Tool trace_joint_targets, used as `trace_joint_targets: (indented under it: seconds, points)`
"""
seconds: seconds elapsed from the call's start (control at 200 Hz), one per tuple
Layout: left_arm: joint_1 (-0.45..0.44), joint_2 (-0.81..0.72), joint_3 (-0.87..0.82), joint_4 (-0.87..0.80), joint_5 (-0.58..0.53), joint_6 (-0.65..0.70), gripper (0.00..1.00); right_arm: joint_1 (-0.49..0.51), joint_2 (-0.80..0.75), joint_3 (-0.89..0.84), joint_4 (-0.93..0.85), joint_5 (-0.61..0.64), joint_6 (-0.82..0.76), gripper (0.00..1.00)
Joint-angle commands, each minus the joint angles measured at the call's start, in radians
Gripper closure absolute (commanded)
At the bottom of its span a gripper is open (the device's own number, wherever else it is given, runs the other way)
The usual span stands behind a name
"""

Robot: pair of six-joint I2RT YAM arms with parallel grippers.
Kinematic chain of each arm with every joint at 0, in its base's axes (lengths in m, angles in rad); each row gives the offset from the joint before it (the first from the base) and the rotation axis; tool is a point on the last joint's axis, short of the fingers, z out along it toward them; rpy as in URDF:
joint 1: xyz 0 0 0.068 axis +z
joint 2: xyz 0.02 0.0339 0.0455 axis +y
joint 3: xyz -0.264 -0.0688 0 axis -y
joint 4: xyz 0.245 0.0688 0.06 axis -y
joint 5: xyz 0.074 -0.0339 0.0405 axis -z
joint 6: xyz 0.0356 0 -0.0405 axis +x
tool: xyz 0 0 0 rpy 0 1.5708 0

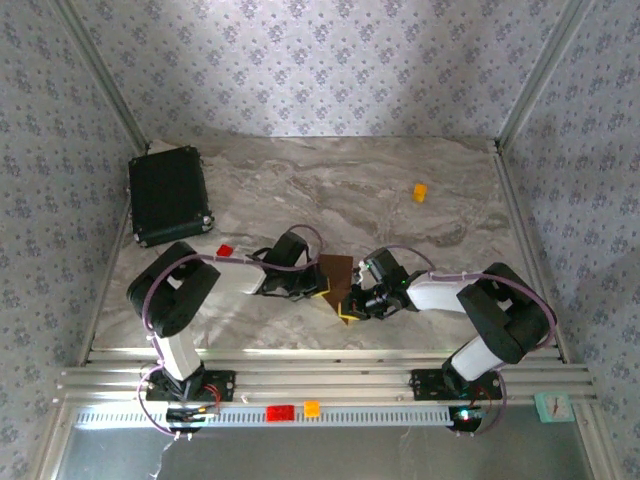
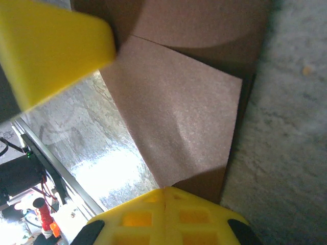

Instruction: Fold a paper plane with a square sheet of paper (pick it up from the middle)

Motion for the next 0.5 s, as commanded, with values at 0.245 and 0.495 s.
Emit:
trace_joint_targets:
  seconds: [0.245,0.495]
  points:
    - [0.090,-0.078,0.005,-0.074,-0.004,0.068,0.90,-0.008,0.038,-0.044,-0.172,0.093,-0.026,1.00]
    - [0.017,-0.149,0.034,-0.091,-0.029,0.091,0.83,-0.010,0.036,-0.025,-0.190,0.091,-0.036,1.00]
